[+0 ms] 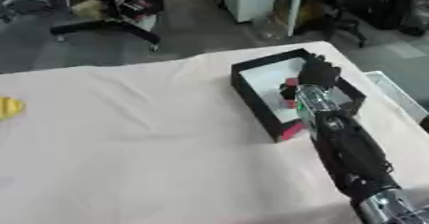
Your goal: Pick up the objects with one hand, pass them to the other hand, and then place them into the box on the other side of the table.
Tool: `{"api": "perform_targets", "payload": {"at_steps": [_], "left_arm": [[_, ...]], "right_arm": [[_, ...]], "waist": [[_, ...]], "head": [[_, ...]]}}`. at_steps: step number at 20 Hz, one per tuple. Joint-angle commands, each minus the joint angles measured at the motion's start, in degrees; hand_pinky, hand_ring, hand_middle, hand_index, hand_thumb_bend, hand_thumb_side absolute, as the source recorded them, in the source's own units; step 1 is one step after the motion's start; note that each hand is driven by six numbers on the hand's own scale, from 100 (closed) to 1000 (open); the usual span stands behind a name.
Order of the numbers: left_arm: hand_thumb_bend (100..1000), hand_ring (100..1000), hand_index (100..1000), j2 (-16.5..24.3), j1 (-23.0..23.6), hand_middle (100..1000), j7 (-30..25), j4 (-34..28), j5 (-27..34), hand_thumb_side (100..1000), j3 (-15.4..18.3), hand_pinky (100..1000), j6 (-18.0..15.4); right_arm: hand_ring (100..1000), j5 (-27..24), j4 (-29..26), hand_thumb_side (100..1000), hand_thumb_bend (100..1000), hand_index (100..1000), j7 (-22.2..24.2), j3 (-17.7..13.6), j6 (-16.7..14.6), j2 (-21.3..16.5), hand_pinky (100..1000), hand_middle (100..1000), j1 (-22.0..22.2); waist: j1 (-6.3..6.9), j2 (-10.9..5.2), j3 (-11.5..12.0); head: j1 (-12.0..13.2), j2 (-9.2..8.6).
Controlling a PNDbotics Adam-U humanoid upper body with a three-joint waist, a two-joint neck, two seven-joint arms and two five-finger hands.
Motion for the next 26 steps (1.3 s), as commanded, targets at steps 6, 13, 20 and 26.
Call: {"api": "perform_targets", "payload": {"at_steps": [6, 13, 20, 26], "left_arm": [[1000, 797, 887, 0.7, 0.9, 836, 0.6, 1.5, -1.8, 552, 2.2, 769, 1.3], [1000, 780, 872, 0.4, 1.0, 814, 2.2, 4.4, -4.3, 527, 2.8, 753, 1.6], [1000, 760, 870, -0.9, -0.8, 794, 8.7, 7.4, -9.8, 495, 3.2, 739, 2.4], [1000, 762, 874, -2.6, -5.5, 796, 13.7, 12.2, -19.6, 466, 3.0, 747, 4.0]], "right_arm": [[1000, 0.0, -10.6, 274, 462, 1000, 10.9, 1.5, -2.4, -5.2, 1000, 1000, -1.3], [940, 15.4, -23.1, 652, 386, 1000, 14.4, 2.4, -6.9, -6.3, 905, 996, -1.2], [810, 19.1, -35.6, 511, 182, 1000, -7.5, 3.6, -9.7, -1.6, 672, 861, 2.9], [913, 20.2, -46.0, 213, 160, 1000, -8.9, 8.2, -17.4, 7.0, 722, 950, 7.9]], "waist": [[-0.08, -0.39, -0.3], [-0.07, -0.29, -0.6], [0.53, -0.28, -1.0], [0.94, -0.19, -1.7]], "head": [[1.5, -0.77], [2.0, -1.02], [12.5, 1.18], [19.5, 1.41]]}}
